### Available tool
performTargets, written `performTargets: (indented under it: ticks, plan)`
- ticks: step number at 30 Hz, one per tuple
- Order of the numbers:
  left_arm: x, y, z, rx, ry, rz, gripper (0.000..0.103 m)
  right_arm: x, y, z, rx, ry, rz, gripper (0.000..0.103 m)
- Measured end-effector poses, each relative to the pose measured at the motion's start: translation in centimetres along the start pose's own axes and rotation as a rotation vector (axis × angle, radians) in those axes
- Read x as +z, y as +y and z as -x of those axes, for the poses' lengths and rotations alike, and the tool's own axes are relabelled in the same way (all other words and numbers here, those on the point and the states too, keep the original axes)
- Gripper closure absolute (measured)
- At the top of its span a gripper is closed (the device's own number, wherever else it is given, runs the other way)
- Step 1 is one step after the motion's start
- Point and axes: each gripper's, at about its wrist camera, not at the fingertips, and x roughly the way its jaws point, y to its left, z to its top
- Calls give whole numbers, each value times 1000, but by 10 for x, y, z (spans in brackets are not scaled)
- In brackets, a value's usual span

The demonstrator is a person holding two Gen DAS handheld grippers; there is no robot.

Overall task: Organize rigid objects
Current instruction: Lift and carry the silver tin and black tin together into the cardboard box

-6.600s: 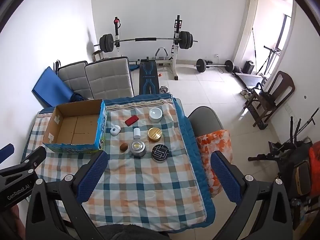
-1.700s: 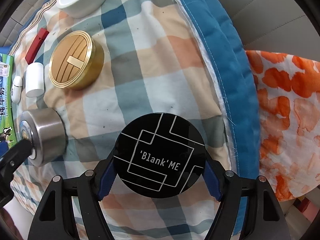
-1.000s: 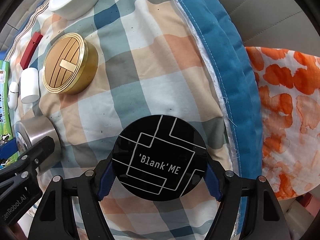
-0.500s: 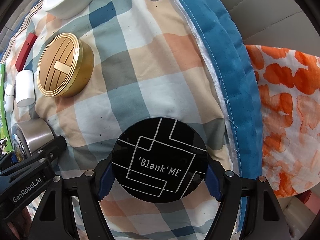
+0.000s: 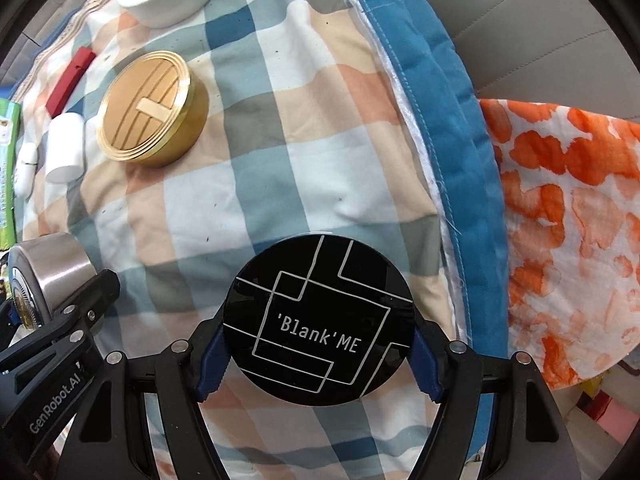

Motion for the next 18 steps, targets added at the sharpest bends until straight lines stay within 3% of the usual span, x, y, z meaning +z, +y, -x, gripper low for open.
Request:
performTargets:
  ticks: [11,18]
  plan:
    - [-23,46,92,-42,-146,17,34,-19,27,70,41,-102,81,27]
    - [-77,51,140,-48,-251,59,34,-33,69,130,76,-184,147,27]
